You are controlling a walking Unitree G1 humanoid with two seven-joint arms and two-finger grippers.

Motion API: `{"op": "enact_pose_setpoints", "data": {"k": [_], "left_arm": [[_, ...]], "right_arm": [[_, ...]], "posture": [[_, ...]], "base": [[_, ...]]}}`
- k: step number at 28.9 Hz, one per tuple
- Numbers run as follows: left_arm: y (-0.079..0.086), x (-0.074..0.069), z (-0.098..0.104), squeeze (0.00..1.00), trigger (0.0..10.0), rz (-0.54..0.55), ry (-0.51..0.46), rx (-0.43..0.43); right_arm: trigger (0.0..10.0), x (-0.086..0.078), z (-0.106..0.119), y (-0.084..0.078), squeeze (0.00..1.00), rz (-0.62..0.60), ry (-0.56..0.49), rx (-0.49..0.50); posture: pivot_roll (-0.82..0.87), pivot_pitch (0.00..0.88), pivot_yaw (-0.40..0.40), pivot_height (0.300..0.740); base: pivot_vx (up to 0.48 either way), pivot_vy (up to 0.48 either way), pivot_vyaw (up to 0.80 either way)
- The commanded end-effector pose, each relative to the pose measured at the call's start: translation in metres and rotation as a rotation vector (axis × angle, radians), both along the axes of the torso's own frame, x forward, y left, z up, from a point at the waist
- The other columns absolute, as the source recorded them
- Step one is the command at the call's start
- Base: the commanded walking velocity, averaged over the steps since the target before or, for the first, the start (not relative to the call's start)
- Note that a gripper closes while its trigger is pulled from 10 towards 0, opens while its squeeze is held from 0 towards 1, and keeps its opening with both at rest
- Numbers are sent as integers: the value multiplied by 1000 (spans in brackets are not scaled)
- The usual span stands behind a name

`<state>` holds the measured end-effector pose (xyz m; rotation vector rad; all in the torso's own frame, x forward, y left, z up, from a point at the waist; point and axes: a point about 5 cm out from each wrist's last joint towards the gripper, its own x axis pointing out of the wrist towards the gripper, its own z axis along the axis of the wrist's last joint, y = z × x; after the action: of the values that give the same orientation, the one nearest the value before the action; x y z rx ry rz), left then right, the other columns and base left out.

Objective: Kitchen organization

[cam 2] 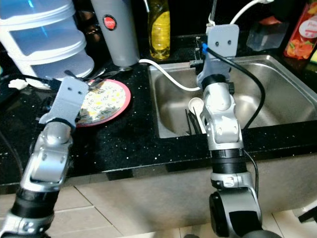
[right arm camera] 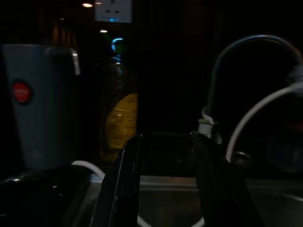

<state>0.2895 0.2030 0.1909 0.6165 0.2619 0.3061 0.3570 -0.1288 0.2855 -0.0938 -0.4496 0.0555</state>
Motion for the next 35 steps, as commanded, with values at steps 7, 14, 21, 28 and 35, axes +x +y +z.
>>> {"op": "enact_pose_setpoints", "data": {"k": [7,14,21,28,35], "left_arm": [[28,-14,-9,0,10000,-80,217,159],[45,-12,-11,0,7490,-227,385,243],[51,7,-7,0,5804,-319,447,282],[66,26,-6,0,4941,-317,502,304],[78,32,-13,0,0,-291,569,341]], "right_arm": [[10000,2,0,3,0,22,1,-2],[10000,4,2,0,0,4,-9,4],[10000,5,5,-4,0,-9,-18,1],[10000,5,7,-6,0,-22,-28,0],[10000,4,7,-8,0,-29,-31,-3]], "posture": [[109,15,17,740],[108,19,28,740],[92,13,31,740],[80,11,38,740],[69,13,38,740]], "base": [[0,0,0],[0,0,0],[0,0,0],[0,0,0],[0,0,0]]}}
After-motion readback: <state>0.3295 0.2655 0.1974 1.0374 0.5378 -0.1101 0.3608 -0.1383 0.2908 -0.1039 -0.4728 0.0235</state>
